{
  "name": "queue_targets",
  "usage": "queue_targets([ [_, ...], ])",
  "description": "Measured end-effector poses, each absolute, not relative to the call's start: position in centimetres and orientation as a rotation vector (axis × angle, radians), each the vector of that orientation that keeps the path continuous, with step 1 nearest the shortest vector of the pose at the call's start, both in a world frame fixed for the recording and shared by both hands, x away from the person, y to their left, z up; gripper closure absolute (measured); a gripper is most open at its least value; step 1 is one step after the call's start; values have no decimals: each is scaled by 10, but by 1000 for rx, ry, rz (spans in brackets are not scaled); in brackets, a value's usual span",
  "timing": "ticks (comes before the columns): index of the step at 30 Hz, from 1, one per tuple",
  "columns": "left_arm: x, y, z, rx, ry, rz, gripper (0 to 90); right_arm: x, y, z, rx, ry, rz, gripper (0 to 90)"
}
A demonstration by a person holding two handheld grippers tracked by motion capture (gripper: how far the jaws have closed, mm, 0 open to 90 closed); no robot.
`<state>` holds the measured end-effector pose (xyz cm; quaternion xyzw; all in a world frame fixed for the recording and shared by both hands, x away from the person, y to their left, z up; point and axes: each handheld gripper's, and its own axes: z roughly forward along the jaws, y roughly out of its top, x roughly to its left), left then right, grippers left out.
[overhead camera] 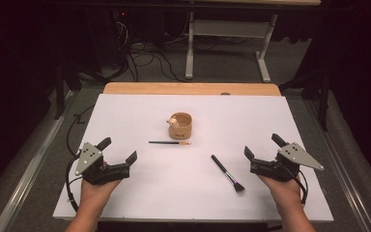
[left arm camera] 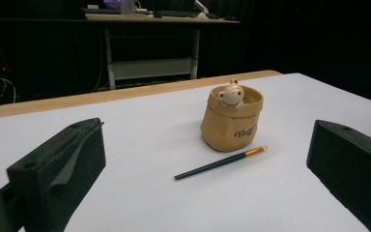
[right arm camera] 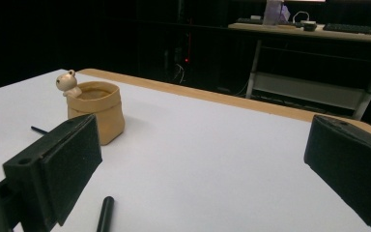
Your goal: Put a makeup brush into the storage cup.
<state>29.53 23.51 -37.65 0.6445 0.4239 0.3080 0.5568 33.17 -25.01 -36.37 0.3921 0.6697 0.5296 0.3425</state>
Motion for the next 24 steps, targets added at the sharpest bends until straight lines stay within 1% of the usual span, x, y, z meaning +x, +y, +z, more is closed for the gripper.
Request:
queue_targets([
  [24, 294, 235, -376, 1523, 1006, 715, 6, 331, -249, -363, 1011, 1734, 1376, 13],
])
